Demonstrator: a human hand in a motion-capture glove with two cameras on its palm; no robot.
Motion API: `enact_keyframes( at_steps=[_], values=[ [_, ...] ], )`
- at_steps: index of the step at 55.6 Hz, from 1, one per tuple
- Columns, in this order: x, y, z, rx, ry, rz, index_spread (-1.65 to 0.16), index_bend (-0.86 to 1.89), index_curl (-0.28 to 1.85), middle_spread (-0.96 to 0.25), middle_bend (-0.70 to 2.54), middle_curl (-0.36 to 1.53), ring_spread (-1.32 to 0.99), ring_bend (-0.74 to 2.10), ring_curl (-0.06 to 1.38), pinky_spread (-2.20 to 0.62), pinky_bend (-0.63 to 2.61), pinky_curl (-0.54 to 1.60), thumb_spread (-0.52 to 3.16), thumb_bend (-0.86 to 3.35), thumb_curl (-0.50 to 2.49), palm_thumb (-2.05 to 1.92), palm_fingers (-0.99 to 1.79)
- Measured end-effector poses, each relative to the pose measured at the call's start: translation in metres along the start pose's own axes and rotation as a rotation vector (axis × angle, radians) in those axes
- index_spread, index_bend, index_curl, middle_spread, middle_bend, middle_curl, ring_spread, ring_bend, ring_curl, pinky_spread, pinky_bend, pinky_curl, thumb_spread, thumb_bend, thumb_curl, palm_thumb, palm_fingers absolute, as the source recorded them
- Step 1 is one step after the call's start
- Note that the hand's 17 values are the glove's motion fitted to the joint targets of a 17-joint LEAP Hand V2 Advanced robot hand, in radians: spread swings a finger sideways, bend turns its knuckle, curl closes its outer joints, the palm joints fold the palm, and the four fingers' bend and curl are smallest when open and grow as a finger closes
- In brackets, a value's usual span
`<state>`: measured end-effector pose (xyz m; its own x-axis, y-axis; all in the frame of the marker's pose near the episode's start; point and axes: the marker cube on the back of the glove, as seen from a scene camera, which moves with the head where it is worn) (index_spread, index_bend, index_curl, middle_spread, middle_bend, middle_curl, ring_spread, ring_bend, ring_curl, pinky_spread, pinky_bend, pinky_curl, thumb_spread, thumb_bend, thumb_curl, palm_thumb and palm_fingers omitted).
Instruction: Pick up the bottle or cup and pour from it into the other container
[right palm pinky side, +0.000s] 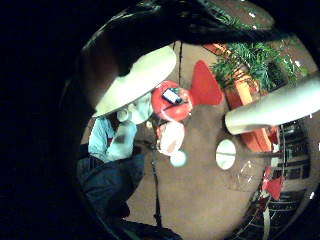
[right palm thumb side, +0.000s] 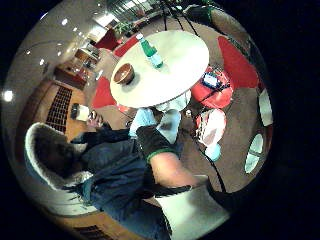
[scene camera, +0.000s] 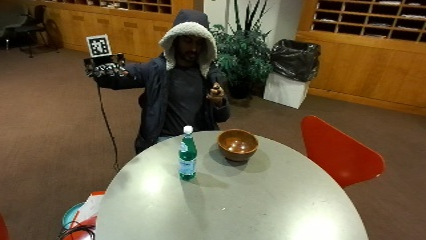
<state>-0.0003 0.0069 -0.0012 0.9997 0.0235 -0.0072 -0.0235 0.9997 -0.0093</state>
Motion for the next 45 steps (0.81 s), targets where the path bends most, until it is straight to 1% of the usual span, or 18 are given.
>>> enact_keyframes(
  at_steps=[3, 5, 7, 10, 13, 15, 18, 20, 21, 24, 26, 28, 33, 36, 38, 41, 45],
  values=[
    [-0.001, 0.000, 0.000, -0.015, 0.010, 0.058, -0.28, 0.32, 0.12, -0.06, 0.25, 0.09, 0.09, 0.21, 0.06, 0.21, 0.31, 0.10, 0.50, 0.14, 0.10, 0.29, 0.46],
    [-0.002, 0.003, -0.003, -0.091, 0.012, 0.098, -0.32, 0.32, 0.15, -0.06, 0.24, 0.11, 0.10, 0.20, 0.08, 0.25, 0.31, 0.13, 0.58, 0.12, 0.12, 0.30, 0.45],
    [0.000, 0.005, -0.004, -0.129, 0.007, 0.071, -0.35, 0.31, 0.18, -0.07, 0.24, 0.13, 0.11, 0.20, 0.10, 0.27, 0.31, 0.15, 0.65, 0.11, 0.14, 0.31, 0.45],
    [0.004, 0.000, -0.001, -0.079, 0.001, 0.011, -0.38, 0.30, 0.20, -0.08, 0.24, 0.15, 0.13, 0.19, 0.11, 0.30, 0.30, 0.17, 0.73, 0.08, 0.17, 0.32, 0.44],
    [0.003, 0.004, -0.002, -0.119, 0.004, 0.088, -0.40, 0.28, 0.22, -0.08, 0.23, 0.17, 0.14, 0.19, 0.12, 0.32, 0.30, 0.18, 0.78, 0.06, 0.19, 0.33, 0.44],
    [0.002, 0.005, -0.001, -0.117, 0.008, 0.138, -0.41, 0.27, 0.23, -0.08, 0.22, 0.19, 0.14, 0.19, 0.13, 0.33, 0.29, 0.19, 0.81, 0.05, 0.20, 0.34, 0.43],
    [0.002, 0.005, -0.002, -0.137, 0.004, 0.154, -0.42, 0.25, 0.25, -0.09, 0.21, 0.20, 0.15, 0.19, 0.13, 0.34, 0.29, 0.21, 0.84, 0.02, 0.22, 0.34, 0.43],
    [0.003, 0.006, -0.003, -0.162, 0.001, 0.125, -0.43, 0.24, 0.25, -0.09, 0.20, 0.21, 0.15, 0.19, 0.14, 0.35, 0.28, 0.21, 0.85, 0.01, 0.23, 0.35, 0.43],
    [0.005, 0.006, -0.003, -0.150, 0.001, 0.084, -0.43, 0.24, 0.26, -0.09, 0.20, 0.22, 0.15, 0.19, 0.14, 0.35, 0.28, 0.22, 0.86, 0.00, 0.24, 0.35, 0.43],
    [0.011, 0.004, 0.001, -0.056, 0.003, -0.043, -0.43, 0.23, 0.27, -0.09, 0.19, 0.23, 0.15, 0.18, 0.15, 0.35, 0.27, 0.23, 0.87, -0.02, 0.25, 0.36, 0.43],
    [0.010, 0.001, 0.003, -0.019, 0.002, -0.036, -0.43, 0.22, 0.28, -0.09, 0.19, 0.24, 0.15, 0.18, 0.15, 0.36, 0.27, 0.23, 0.87, -0.02, 0.26, 0.36, 0.43],
    [0.008, 0.001, 0.004, -0.015, 0.003, 0.014, -0.43, 0.22, 0.28, -0.09, 0.19, 0.24, 0.16, 0.18, 0.15, 0.36, 0.27, 0.24, 0.88, -0.03, 0.27, 0.36, 0.43],
    [0.006, 0.004, 0.005, -0.121, -0.001, 0.063, -0.44, 0.20, 0.30, -0.09, 0.19, 0.26, 0.16, 0.18, 0.16, 0.36, 0.26, 0.26, 0.89, -0.03, 0.29, 0.36, 0.42],
    [0.006, -0.007, 0.013, -0.114, 0.001, 0.085, -0.44, 0.19, 0.31, -0.09, 0.18, 0.26, 0.16, 0.18, 0.17, 0.36, 0.26, 0.26, 0.89, -0.03, 0.30, 0.36, 0.42],
    [0.006, -0.018, 0.023, -0.078, -0.003, 0.077, -0.44, 0.19, 0.31, -0.09, 0.18, 0.26, 0.16, 0.18, 0.17, 0.36, 0.26, 0.27, 0.89, -0.03, 0.30, 0.36, 0.42],
    [0.007, -0.037, 0.041, -0.019, -0.011, 0.027, -0.44, 0.18, 0.31, -0.08, 0.18, 0.27, 0.16, 0.19, 0.17, 0.36, 0.26, 0.28, 0.89, -0.04, 0.31, 0.35, 0.41],
    [0.006, -0.059, 0.067, -0.011, -0.035, -0.007, -0.44, 0.17, 0.31, -0.08, 0.18, 0.27, 0.16, 0.19, 0.18, 0.37, 0.27, 0.29, 0.88, -0.04, 0.31, 0.34, 0.39]
  ],
)
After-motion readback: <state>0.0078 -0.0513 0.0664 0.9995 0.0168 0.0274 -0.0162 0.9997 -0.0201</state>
